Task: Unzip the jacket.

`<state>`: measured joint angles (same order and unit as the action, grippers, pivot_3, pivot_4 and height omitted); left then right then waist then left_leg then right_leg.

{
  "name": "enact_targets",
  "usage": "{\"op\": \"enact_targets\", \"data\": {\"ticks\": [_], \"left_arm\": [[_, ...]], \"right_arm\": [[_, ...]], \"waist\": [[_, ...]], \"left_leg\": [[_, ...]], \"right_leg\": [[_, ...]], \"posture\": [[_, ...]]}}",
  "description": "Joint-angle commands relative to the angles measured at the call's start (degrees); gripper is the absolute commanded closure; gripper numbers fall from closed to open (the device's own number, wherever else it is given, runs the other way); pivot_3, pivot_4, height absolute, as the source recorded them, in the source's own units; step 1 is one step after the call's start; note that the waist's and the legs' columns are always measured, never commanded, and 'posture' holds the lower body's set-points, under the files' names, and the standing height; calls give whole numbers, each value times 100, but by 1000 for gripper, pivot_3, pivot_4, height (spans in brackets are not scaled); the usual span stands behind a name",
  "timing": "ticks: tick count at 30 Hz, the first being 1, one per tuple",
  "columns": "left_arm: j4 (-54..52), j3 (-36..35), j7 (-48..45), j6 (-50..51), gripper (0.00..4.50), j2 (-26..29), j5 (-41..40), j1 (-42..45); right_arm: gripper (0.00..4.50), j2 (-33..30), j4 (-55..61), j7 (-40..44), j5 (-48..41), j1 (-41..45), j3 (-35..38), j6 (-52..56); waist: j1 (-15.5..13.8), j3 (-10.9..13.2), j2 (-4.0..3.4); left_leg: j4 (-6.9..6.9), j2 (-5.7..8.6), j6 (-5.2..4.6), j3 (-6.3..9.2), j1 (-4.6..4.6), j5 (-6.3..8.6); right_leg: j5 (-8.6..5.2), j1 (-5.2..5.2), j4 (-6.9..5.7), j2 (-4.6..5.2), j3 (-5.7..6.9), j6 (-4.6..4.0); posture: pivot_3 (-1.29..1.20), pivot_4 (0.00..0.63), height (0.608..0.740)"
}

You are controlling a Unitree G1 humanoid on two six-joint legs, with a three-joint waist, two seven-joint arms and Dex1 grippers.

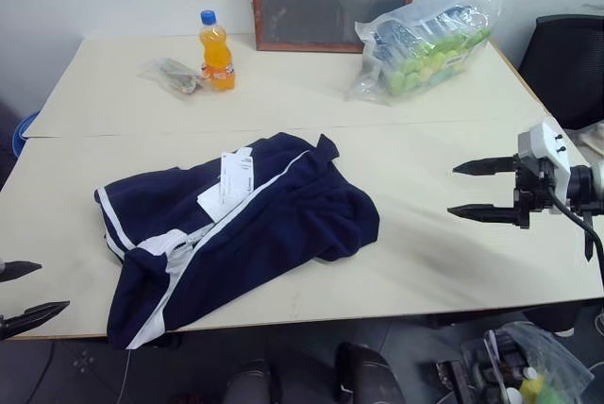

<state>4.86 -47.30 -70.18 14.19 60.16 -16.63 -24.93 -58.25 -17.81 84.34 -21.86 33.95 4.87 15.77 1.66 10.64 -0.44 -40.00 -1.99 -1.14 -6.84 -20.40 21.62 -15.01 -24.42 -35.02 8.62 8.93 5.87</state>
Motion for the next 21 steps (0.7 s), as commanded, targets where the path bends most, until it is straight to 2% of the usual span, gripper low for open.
{"op": "enact_targets", "data": {"ticks": [1, 21], "left_arm": [[-129, -156, 51, -71, 0, -45, 28, -83], [-547, -80, 49, 557, 0, -115, -340, 26]], "right_arm": [[25, -47, 52, 76, 5, 79, 42, -45], [25, -7, 287, -1, -40, -14, 81, 146]], "waist": [[3, 0, 0], [2, 0, 0]], "left_leg": [[0, 0, 1, -2, 0, 0], [0, -2, 2, -10, -1, 2]], "right_leg": [[0, -1, -1, 0, -1, 0], [0, -8, -4, 0, -5, -1]], "posture": [[0, 150, 740], [0, 150, 740]]}}
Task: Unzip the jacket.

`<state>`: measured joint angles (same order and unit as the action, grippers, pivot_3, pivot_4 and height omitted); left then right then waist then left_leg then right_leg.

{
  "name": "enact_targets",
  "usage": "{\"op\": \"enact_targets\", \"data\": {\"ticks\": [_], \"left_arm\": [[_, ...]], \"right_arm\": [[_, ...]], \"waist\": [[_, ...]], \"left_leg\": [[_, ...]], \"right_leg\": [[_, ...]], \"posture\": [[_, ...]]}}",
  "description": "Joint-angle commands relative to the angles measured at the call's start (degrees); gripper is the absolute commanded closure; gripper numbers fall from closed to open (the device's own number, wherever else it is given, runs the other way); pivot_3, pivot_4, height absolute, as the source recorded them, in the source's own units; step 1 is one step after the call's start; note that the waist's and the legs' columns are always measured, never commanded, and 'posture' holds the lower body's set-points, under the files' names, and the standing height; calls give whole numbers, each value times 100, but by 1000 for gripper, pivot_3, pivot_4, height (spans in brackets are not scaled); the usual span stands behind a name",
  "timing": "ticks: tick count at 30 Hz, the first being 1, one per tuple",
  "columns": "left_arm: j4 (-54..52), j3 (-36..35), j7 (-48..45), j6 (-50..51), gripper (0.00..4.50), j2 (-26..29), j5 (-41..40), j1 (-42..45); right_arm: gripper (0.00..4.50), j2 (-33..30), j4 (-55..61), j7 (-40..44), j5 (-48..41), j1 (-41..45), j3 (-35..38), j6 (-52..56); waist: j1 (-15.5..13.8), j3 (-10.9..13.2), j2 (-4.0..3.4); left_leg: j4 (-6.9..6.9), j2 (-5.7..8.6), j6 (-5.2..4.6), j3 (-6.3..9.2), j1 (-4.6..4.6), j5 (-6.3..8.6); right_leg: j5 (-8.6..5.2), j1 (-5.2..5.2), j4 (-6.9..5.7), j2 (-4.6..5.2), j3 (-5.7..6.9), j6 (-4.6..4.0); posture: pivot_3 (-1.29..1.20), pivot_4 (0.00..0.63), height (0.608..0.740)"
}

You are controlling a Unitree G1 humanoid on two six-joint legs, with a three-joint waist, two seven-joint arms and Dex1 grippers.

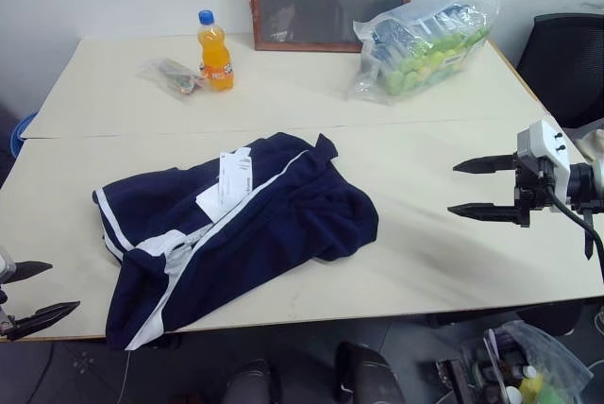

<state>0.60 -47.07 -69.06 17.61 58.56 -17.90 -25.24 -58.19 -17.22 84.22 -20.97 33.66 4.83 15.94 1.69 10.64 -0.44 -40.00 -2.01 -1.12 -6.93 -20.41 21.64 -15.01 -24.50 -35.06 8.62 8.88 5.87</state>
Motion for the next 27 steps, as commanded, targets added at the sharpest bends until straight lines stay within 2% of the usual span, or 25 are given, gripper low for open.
{"op": "enact_targets", "data": {"ticks": [1, 7, 11, 16, 19, 22, 27], "left_arm": [[-183, -109, -74, 310, 0, 52, -271, 85], [-860, -260, -223, 913, 0, 37, -708, 85], [-2147, -329, -457, 1746, 0, 140, -1316, -99], [-3550, -108, -480, 2218, 0, 199, -1522, -459], [-4130, 269, -291, 2097, 0, 194, -1214, -601], [-4443, 740, 68, 1960, 0, 161, -824, -624], [-4489, 1828, 966, 1322, 0, 190, 622, -744]], "right_arm": [[25, -8, 284, 1, -154, -6, 102, 172], [25, -14, 717, -51, -284, -225, 173, 346], [25, 96, 1307, -245, -296, -380, 130, 284], [25, 348, 2324, -617, -13, -881, -137, -163], [25, 600, 2748, -886, 369, -1232, -447, -721], [25, 890, 2683, -1188, 774, -1319, -731, -1222], [25, 1352, 2386, -1599, 1446, -1175, -1275, -1941]], "waist": [[-3, 0, 0], [-7, 0, 1], [-7, 0, 1], [-15, -1, 2], [-16, -1, 2], [-16, -2, 3], [-13, -2, 4]], "left_leg": [[0, 0, 0, 0, 0, 0], [0, 0, 0, 1, -1, 0], [-2, 0, 0, 1, -2, 0], [-2, 1, 3, 4, -1, 1], [-4, 15, 5, 3, 2, 2], [-8, 22, 5, 2, 1, 2], [-8, 26, 5, 1, 6, 1]], "right_leg": [[0, 0, 0, 0, 0, 0], [0, 0, 0, 0, -1, 0], [0, 0, -1, 0, -3, 0], [0, 1, 0, -4, -6, 0], [-1, 3, 0, -10, -9, -1], [-1, 4, -1, -12, -12, -1], [-1, 7, 1, -17, -15, -3]], "posture": [[0, 150, 740], [0, 150, 740], [0, 150, 740], [0, 150, 740], [0, 150, 740], [0, 150, 740], [0, 150, 740]]}}
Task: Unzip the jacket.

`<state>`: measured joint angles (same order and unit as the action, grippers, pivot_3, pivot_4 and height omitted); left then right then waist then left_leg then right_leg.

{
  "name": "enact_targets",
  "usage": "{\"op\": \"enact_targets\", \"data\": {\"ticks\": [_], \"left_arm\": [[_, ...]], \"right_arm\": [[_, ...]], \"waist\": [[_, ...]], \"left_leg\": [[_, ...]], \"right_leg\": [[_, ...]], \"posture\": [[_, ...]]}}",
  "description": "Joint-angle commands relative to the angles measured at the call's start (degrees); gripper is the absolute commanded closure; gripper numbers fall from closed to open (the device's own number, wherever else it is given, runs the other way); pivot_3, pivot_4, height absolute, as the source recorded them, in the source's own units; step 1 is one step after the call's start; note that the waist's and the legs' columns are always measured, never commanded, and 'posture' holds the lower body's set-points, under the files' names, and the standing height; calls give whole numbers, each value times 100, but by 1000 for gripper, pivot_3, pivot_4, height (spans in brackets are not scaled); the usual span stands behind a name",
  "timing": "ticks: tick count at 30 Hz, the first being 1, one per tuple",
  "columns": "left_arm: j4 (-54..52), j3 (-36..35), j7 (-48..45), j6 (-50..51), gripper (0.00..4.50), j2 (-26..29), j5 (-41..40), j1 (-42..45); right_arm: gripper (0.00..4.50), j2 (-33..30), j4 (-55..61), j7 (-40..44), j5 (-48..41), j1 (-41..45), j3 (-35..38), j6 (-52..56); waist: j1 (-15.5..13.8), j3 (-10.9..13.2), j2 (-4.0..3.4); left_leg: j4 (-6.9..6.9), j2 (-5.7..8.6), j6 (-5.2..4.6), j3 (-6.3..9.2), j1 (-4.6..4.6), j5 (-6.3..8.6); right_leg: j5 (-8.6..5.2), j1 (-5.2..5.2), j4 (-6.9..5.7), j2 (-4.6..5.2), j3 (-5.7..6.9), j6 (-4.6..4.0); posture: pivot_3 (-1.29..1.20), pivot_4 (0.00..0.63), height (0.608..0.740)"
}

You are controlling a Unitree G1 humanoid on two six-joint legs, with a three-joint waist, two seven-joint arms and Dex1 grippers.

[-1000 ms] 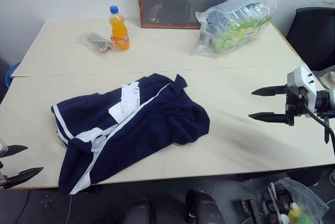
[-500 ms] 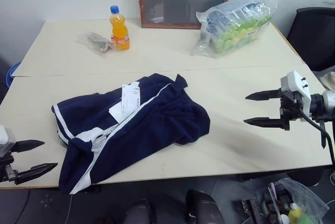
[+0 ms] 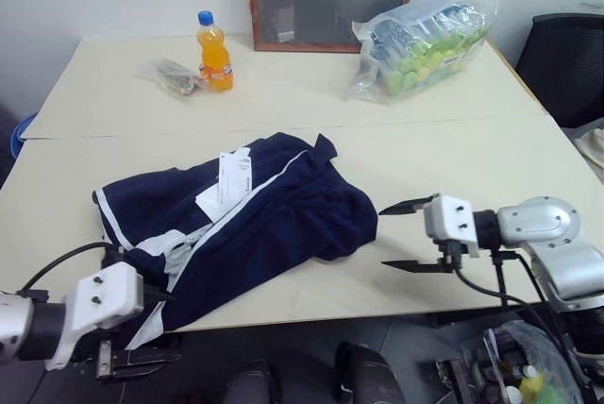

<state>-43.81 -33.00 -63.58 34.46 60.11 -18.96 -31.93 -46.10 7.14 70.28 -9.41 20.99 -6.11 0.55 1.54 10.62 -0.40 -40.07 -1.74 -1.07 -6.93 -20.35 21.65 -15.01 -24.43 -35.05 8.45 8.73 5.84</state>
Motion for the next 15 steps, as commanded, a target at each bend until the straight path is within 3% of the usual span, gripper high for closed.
{"op": "enact_targets", "data": {"ticks": [1, 7, 8, 11, 15], "left_arm": [[-37, 534, 508, -405, 0, 5, 856, -76], [226, 977, 923, -689, 0, -80, 1497, 90], [238, 1009, 919, -707, 188, -109, 1489, 116], [246, 1027, 905, -704, 835, -204, 1450, 158], [331, 1034, 851, -855, 2039, -265, 1551, 49]], "right_arm": [[25, 207, -82, -243, 354, 112, -258, -463], [25, 725, -849, -572, 1005, 543, -838, -1158], [3, 784, -1057, -649, 1134, 627, -905, -1268], [590, 961, -1589, -821, 1300, 858, -1008, -1480], [1880, 1064, -1965, -810, 1316, 1097, -1035, -1647]], "waist": [[1, 0, 0], [4, 0, 0], [0, 0, 0], [7, -3, 5], [7, -3, 5]], "left_leg": [[0, 0, 0, 0, -2, 0], [1, -5, 0, 1, -1, 0], [0, -6, 0, 1, -1, 0], [-2, -12, -1, 1, 1, 0], [-3, -17, -1, 1, 2, -1]], "right_leg": [[0, -1, 0, 0, 0, -1], [-2, -2, -2, -2, 1, -3], [-2, -2, -3, -1, 1, -4], [-2, 1, -3, 0, 0, -4], [-2, 1, -7, 0, 0, -4]], "posture": [[0, 150, 740], [0, 150, 740], [0, 150, 740], [0, 150, 740], [0, 150, 740]]}}
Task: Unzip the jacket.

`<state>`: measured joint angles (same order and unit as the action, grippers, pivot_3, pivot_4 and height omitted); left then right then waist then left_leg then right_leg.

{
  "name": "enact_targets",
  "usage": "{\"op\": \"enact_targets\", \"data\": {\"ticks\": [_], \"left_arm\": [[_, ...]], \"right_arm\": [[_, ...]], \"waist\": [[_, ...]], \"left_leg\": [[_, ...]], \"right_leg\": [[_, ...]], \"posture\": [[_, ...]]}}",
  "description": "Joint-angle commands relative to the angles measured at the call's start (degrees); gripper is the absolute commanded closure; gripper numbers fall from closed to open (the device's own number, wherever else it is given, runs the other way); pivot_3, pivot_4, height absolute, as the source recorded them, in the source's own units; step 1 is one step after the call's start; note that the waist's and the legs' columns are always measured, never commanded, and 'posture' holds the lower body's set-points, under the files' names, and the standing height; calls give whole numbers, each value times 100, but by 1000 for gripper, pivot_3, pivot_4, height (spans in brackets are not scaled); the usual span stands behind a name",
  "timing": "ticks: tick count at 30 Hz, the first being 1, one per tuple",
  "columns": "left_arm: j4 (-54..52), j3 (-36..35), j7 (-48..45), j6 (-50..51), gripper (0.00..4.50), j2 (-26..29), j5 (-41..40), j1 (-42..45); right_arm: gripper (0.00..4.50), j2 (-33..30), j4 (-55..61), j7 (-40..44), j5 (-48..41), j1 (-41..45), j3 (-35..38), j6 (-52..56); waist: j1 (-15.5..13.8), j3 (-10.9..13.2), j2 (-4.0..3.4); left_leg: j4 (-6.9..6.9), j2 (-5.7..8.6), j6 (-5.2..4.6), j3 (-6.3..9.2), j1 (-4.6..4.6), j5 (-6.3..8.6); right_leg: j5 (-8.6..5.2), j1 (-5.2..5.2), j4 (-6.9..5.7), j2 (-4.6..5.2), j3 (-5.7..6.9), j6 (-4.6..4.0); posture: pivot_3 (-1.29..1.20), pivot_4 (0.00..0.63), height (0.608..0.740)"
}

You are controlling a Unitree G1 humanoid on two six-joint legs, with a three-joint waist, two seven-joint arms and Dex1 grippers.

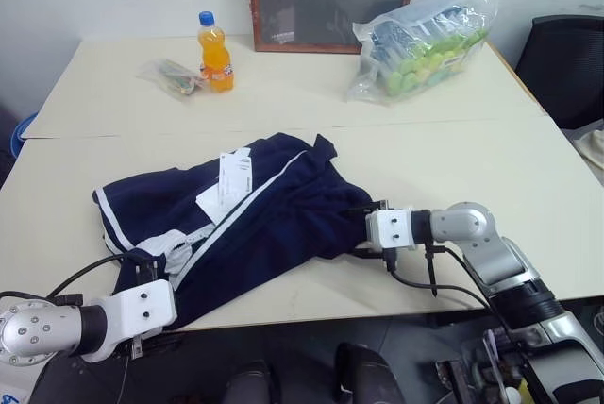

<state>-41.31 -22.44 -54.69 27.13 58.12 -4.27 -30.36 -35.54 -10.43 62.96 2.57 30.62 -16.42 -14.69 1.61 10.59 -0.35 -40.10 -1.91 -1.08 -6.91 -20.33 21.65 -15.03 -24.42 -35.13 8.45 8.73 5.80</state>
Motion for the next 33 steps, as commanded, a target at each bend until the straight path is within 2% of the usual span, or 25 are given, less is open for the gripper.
{"op": "enact_targets", "data": {"ticks": [1, 5, 8, 11, 14, 19, 22, 26, 28, 33], "left_arm": [[88, -20, -51, -143, 2338, -76, 92, -121], [107, 3, -85, -218, 3606, -139, 38, -102], [134, 77, -151, -300, 4475, -113, 11, -70], [138, 271, -171, -304, 4492, -74, -7, 48], [244, 788, -240, -453, 4492, 32, -9, 537], [1013, 2129, -520, -969, 4492, 126, 278, 2252], [1821, 3017, -882, -1501, 4492, -70, 539, 3588], [3321, 4019, -1361, -2542, 4492, -659, 1017, 5454], [3910, 4273, -1566, -3020, 4492, -910, 1052, 6040], [4673, 4490, -2143, -3920, 4492, -1139, 838, 6519]], "right_arm": [[2212, 5, -259, -65, 123, 171, -11, -157], [3663, -134, -448, 137, 91, 317, -14, -277], [4500, -373, -623, 351, 65, 372, 44, -426], [4500, -635, -740, 476, 77, 370, 97, -565], [4500, -1125, -815, 635, 26, 245, 245, -653], [4500, -2161, -466, 948, -320, -538, 687, -524], [4500, -2835, 133, 1104, -664, -1520, 1156, -333], [4500, -3426, 1494, 1265, -1214, -3587, 2258, 412], [4500, -3419, 2207, 1253, -1432, -4500, 2820, 888], [4500, -2888, 3568, 889, -1687, -5838, 3607, 1763]], "waist": [[0, 0, 0], [-2, 0, 0], [-9, 0, -1], [-20, 0, -1], [-78, -1, -7], [-345, -4, -25], [-412, -10, -36], [-536, -20, -54], [-562, -26, -39], [-425, -28, -29]], "left_leg": [[0, 0, 0, 0, 0, 0], [0, -9, -1, -1, 0, 0], [1, -11, -1, 0, 0, 0], [1, -8, -4, 1, 0, 0], [0, -3, -7, 5, 1, -2], [-9, 9, -18, 10, 2, -4], [-17, 13, -20, 5, 5, -4], [-25, 25, -18, 4, 15, -3], [-32, 28, -17, 10, 14, -5], [-32, 21, -13, 10, 15, -2]], "right_leg": [[0, 0, 0, 0, 0, 0], [0, 0, 0, 2, -1, 0], [0, 0, 1, 3, 0, 0], [0, 2, 2, 8, 0, 0], [1, 8, 4, 13, 4, 1], [5, 24, 11, 24, 14, 7], [6, 51, 22, 25, 36, 10], [9, 75, 30, 10, 48, 11], [9, 81, 29, 7, 56, 11], [13, 82, 36, 0, 50, 12]], "posture": [[0, 150, 740], [0, 150, 740], [0, 150, 740], [0, 150, 740], [0, 150, 740], [0, 150, 740], [0, 150, 740], [0, 150, 740], [0, 150, 740], [0, 150, 740]]}}
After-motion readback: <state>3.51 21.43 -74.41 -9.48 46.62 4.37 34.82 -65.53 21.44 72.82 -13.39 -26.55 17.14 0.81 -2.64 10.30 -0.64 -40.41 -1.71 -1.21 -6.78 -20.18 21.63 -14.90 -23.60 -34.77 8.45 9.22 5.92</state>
